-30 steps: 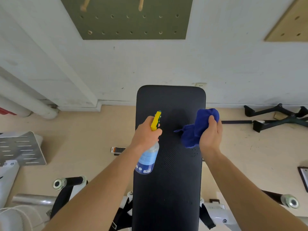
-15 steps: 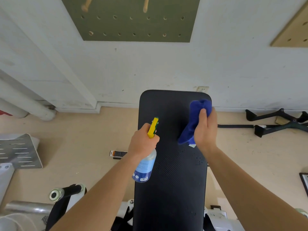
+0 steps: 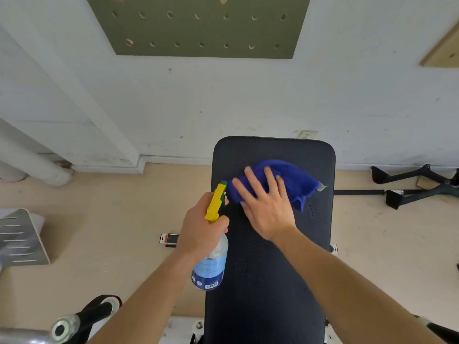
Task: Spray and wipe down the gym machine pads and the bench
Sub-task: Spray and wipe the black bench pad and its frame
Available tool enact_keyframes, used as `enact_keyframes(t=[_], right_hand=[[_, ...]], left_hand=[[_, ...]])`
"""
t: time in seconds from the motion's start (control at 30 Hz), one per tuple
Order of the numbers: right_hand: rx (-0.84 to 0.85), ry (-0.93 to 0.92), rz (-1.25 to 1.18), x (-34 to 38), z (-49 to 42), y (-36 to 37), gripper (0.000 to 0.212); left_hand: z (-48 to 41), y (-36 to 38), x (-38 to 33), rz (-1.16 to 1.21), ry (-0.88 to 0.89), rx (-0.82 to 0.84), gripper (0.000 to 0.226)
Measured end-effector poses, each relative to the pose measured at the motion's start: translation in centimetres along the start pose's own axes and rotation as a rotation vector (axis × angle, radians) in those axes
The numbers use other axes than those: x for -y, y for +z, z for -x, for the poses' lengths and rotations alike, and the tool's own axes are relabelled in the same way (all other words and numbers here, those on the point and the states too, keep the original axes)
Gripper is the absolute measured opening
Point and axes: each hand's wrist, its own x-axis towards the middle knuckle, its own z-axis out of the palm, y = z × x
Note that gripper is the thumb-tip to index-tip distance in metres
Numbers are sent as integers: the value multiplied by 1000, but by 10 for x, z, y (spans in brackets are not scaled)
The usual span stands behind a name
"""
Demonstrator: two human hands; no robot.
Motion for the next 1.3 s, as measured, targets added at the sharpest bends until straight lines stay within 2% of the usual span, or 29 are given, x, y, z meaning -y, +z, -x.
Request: enact_keyframes(t=[0.13,0.2,0.27,0.37,0.43,0.53,0.73,0.8,0.97,1.13,1.3], right_hand=[[95,-309,102,-5,53,23,63],[105,-360,150,-22,40,14,63],[50,-263,205,-42,9,-4,65],[29,125,140,-69,-25,-27,67],[10,263,59,-64,-22,-25,64],[-13,165,33,-34,17,0,62],[119,-147,84,-10,107,40,63],[106,-144,109,-21,93,34,62],[-35,87,39,-41,-22,-16,58],[-115,136,-46,-12,-98,-37,55],[-129,-152,-32,35,-32,11,53]], left_hand=[[4,1,1,45,12,-1,36],[7,0,0,65,6,4,36],[9,-2,0,67,3,3,36],[10,-8,1,49,15,-20,36],[9,-10,3,66,9,-50,36],[10,-8,7,91,-2,-68,34],[15,10,14,153,-14,-69,37],[17,15,17,160,-5,-55,36],[11,10,20,139,7,-55,34],[-4,-5,20,137,28,-96,28],[-14,-17,30,172,38,-135,34]])
